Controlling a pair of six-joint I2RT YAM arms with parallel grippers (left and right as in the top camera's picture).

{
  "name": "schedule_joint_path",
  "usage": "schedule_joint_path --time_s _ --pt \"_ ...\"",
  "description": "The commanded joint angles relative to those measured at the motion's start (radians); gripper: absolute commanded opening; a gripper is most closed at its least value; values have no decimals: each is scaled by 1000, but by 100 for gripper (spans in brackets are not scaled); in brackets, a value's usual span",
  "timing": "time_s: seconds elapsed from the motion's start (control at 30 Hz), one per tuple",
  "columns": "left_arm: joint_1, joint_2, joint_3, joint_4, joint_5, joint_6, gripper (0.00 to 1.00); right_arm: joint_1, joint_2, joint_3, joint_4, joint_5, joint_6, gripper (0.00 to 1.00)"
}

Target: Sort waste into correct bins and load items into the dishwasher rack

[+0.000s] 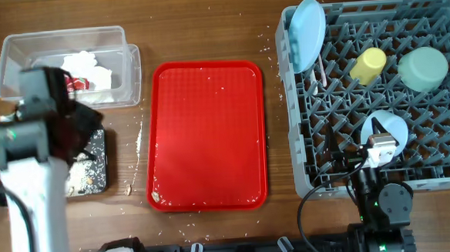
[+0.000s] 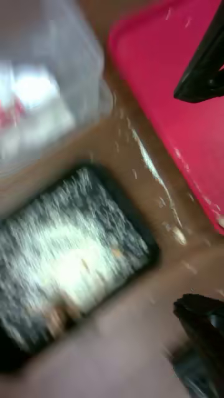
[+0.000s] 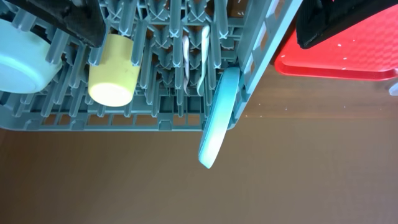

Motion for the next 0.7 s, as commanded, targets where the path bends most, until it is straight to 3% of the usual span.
schedule_joint_path --time_s 0.0,0.1,0.27,0.43,0.67 --pt "-95 -253 -270 272 72 277 100 5 -5 -1 2 -12 -13 100" --pt "-100 -565 -593 603 232 464 100 5 -5 -1 2 -12 -13 100" --pt "-101 -944 -910 760 323 508 100 5 -5 -1 2 -12 -13 100" --pt "-101 -1113 -1119 1006 393 507 100 5 -5 -1 2 -12 -13 100" --pt "-124 -1204 -1221 1272 410 561 100 5 -5 -1 2 -12 -13 100"
